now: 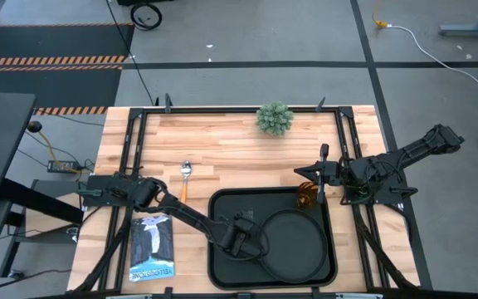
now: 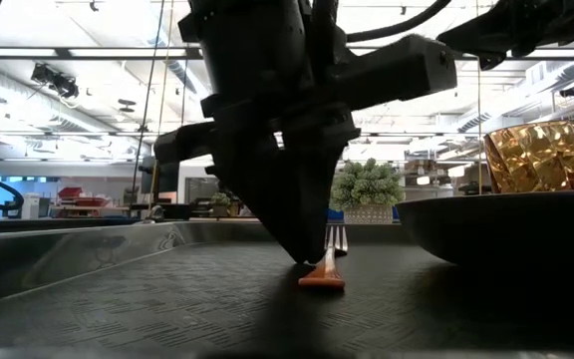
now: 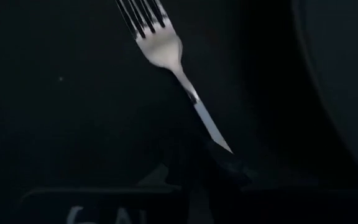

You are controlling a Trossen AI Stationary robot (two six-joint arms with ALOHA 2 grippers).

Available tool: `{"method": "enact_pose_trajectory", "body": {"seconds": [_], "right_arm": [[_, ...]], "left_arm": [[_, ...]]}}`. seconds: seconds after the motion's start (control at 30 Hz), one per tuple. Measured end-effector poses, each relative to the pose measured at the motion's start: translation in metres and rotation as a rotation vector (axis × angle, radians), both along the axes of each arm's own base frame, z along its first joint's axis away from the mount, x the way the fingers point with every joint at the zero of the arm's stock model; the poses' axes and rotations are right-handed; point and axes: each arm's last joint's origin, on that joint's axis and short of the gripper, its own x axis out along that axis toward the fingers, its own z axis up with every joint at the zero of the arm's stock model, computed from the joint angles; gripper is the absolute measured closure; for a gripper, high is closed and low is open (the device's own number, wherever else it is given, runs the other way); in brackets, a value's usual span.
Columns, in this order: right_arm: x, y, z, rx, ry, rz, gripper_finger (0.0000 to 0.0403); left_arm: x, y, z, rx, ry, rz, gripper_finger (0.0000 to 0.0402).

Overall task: Pick and place plate/cup/fork/spoon on tray
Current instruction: Put the orange fork on the black serving tray at the left of the black plate

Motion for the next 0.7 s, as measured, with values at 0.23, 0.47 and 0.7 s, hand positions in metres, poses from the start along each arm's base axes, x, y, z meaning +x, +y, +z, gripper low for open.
{"method": "enact_pose_trajectory", "body": {"seconds": [0.23,0.47,0.7], "right_arm": [[0.0,0.0,0.0,0.0,0.0,0.0,0.0398],[0.0,0.0,0.0,0.0,0.0,0.0,0.0398],[0.0,0.0,0.0,0.0,0.0,0.0,0.0398]], "left_arm": [[-0.004,-0.007,0.015,-0.036,-0.021,-0.046,0.0359],[-0.008,-0.024,0.016,-0.031,-0.013,-0.257,0.0359],[-0.018,-0.039,0.015,0.03,0.037,-0.507,0.0359]]}}
